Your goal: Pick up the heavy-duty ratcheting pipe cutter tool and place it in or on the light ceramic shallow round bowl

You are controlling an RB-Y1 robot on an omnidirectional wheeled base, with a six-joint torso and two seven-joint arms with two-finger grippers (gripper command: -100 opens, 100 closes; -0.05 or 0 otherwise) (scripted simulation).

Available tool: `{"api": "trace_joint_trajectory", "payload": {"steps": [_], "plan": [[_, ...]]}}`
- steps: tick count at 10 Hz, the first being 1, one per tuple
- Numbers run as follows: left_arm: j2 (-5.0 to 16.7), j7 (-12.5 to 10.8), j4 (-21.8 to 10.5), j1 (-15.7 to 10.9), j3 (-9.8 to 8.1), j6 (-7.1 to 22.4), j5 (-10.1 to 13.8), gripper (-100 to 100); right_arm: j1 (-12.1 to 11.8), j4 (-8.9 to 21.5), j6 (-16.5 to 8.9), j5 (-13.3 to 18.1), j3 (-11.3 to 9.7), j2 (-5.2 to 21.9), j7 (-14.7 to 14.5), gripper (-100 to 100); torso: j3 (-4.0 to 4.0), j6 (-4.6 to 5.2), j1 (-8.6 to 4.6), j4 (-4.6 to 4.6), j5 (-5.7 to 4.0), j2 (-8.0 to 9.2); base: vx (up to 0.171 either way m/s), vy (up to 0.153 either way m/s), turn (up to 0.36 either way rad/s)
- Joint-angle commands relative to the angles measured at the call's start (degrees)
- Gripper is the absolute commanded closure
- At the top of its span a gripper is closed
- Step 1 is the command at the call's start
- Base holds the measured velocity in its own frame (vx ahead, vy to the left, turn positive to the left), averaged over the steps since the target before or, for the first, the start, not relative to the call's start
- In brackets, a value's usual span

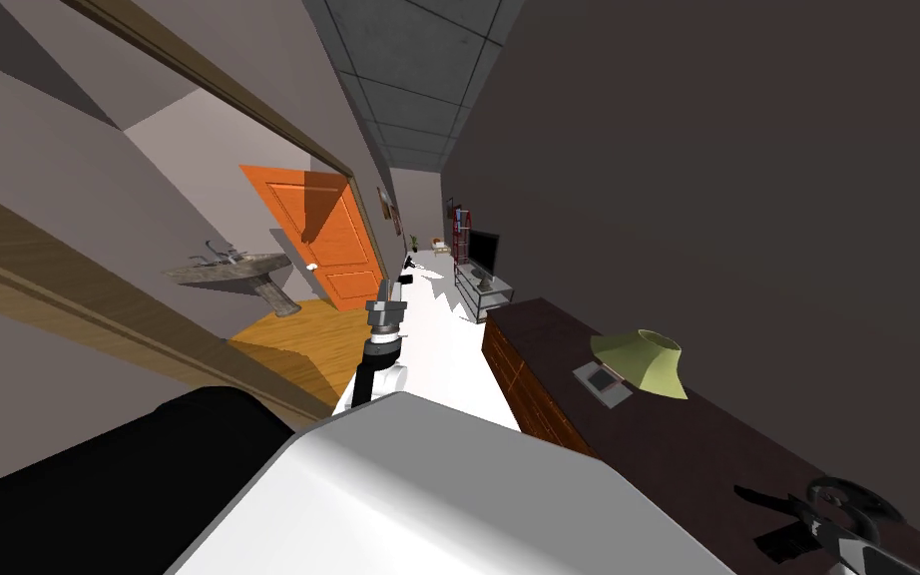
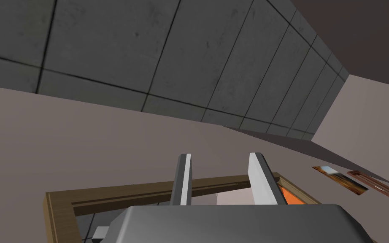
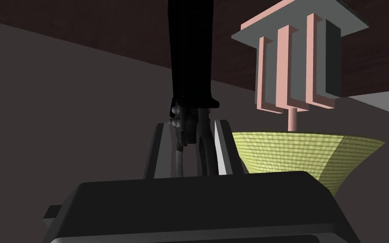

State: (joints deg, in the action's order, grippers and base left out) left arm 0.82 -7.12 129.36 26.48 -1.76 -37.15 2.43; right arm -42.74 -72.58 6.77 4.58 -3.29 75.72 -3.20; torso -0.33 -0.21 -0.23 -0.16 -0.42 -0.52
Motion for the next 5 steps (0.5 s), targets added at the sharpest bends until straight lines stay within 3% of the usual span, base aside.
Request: {"api": "trace_joint_trajectory", "payload": {"steps": [1, 5], "plan": [[0.00, 0.00, 0.00, 0.00, 0.00, 0.00, 0.00, 0, -0.14, -0.39, -0.11, -0.89, -0.18, 1.64, 0.85, 100, 0.00, 0.00, 0.00, 0.00, 0.00, 0.00, 0.155, -0.033, 0.106], [0.00, 0.00, 0.00, 0.00, 0.00, 0.00, 0.00, 0, -1.82, -1.46, -1.23, -3.02, -0.48, 5.71, 2.81, 100, 0.16, 0.15, -0.15, 0.04, -0.06, 0.30, 0.106, -0.050, 0.051]]}}
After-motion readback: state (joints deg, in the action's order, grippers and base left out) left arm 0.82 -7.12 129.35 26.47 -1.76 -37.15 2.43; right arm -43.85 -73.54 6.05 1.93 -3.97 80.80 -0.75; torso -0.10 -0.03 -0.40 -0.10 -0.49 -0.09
